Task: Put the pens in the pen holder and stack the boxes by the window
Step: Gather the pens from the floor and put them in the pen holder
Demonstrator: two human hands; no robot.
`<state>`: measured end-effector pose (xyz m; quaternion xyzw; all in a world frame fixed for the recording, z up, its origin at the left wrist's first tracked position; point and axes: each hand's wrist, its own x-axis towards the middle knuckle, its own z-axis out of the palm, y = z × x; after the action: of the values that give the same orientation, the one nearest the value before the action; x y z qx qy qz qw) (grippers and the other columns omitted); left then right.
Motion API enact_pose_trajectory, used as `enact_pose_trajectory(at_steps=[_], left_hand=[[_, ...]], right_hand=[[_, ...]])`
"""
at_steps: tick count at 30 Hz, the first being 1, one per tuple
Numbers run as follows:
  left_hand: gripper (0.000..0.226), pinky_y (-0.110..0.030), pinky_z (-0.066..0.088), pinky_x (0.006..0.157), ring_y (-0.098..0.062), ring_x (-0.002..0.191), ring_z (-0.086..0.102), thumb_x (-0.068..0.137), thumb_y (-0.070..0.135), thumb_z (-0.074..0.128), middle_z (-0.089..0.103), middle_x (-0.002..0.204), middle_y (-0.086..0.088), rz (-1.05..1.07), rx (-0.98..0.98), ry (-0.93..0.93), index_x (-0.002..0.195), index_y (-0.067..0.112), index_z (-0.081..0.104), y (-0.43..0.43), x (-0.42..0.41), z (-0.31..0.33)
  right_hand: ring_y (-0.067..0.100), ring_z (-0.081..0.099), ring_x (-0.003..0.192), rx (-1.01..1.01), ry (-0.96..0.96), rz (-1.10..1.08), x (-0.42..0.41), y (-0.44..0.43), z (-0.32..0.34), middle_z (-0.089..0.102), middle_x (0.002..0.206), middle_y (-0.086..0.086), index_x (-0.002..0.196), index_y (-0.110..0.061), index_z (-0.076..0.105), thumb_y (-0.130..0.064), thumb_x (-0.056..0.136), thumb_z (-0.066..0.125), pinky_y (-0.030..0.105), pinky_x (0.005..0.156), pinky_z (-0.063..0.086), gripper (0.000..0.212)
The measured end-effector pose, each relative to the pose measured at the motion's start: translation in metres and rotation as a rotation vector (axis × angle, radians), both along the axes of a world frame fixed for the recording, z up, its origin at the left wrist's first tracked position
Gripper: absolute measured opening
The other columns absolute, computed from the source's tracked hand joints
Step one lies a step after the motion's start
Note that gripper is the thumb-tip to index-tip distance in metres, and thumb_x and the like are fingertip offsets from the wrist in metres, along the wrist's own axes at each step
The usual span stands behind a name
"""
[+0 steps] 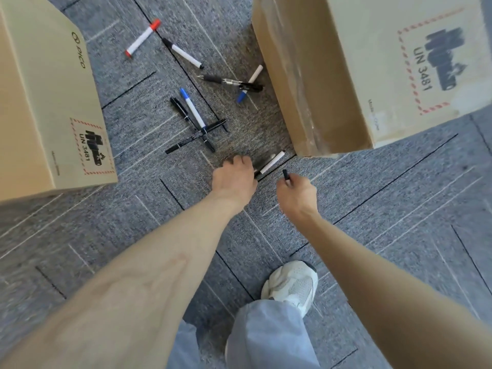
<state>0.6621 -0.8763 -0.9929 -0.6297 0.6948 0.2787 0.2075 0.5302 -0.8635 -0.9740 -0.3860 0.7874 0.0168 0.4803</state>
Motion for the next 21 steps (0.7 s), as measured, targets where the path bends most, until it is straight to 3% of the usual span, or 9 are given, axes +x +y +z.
enact_pose_trajectory(at_steps=[4, 6, 8, 11, 15, 18, 21], left_hand=[[0.041, -0.038, 0.05, 0.062, -0.034, 0.084, 0.067, 0.103, 0.031, 0.038, 0.066, 0.104, -0.015, 0.292, 0.135, 0.252, 0.133, 0.003, 0.034, 0.004, 0.021, 0.013], [0.027, -0.031, 0.04, 0.046, -0.021, 0.058, 0.057, 0.105, 0.025, 0.036, 0.062, 0.082, -0.006, 0.468, 0.142, 0.369, 0.122, 0.005, 0.037, 0.01, 0.034, 0.02], [0.014, -0.026, 0.032, 0.039, -0.012, 0.046, 0.042, 0.105, 0.021, 0.035, 0.051, 0.07, 0.001, 0.601, 0.127, 0.469, 0.113, 0.009, 0.037, 0.015, 0.049, 0.022], [0.007, -0.029, 0.036, 0.044, -0.013, 0.05, 0.038, 0.101, 0.023, 0.041, 0.045, 0.071, 0.002, 0.655, 0.084, 0.559, 0.1, 0.016, 0.038, 0.017, 0.074, 0.021], [0.025, -0.034, 0.04, 0.054, -0.015, 0.057, 0.037, 0.094, 0.036, 0.051, 0.044, 0.072, 0.002, 0.654, -0.056, 0.502, 0.077, 0.021, 0.04, 0.01, 0.103, 0.014], [0.033, -0.029, 0.038, 0.047, -0.015, 0.052, 0.04, 0.1, 0.034, 0.048, 0.054, 0.074, -0.004, 0.646, -0.095, 0.446, 0.082, 0.008, 0.057, 0.001, 0.113, 0.012], [0.027, -0.025, 0.042, 0.053, -0.012, 0.058, 0.044, 0.102, 0.028, 0.044, 0.052, 0.087, -0.003, 0.588, -0.232, 0.368, 0.088, 0.008, 0.054, -0.01, 0.113, 0.014]], right_hand=[[0.014, 0.048, 0.052, -0.028, 0.045, -0.15, 0.011, -0.008, -0.001, 0.054, 0.069, 0.001, 0.087, -0.008, 0.055, -0.021, 0.098, 0.047, 0.02, 0.045, 0.037, 0.019], [0.021, 0.055, 0.062, -0.02, 0.076, -0.208, 0.022, -0.015, -0.005, 0.057, 0.072, 0.003, 0.089, -0.009, 0.058, -0.028, 0.096, 0.053, 0.026, 0.058, 0.046, 0.021], [0.026, 0.06, 0.076, 0.016, 0.108, -0.236, 0.033, -0.023, -0.011, 0.063, 0.084, 0.007, 0.096, -0.009, 0.062, -0.038, 0.093, 0.06, 0.035, 0.073, 0.054, 0.029], [0.027, 0.062, 0.082, 0.074, 0.154, -0.27, 0.042, -0.029, -0.02, 0.069, 0.098, 0.012, 0.108, -0.005, 0.064, -0.038, 0.089, 0.064, 0.042, 0.083, 0.058, 0.037], [0.032, 0.068, 0.089, 0.088, 0.186, -0.262, 0.045, -0.027, -0.021, 0.07, 0.1, 0.016, 0.106, -0.001, 0.063, -0.037, 0.089, 0.062, 0.043, 0.081, 0.058, 0.041], [0.029, 0.06, 0.081, 0.105, 0.18, -0.27, 0.048, -0.024, -0.015, 0.058, 0.079, 0.01, 0.095, -0.003, 0.056, -0.041, 0.095, 0.051, 0.038, 0.073, 0.051, 0.038], [0.028, 0.056, 0.074, 0.062, 0.146, -0.279, 0.053, -0.018, -0.014, 0.057, 0.081, 0.011, 0.099, -0.003, 0.057, -0.039, 0.099, 0.038, 0.038, 0.071, 0.048, 0.04]])
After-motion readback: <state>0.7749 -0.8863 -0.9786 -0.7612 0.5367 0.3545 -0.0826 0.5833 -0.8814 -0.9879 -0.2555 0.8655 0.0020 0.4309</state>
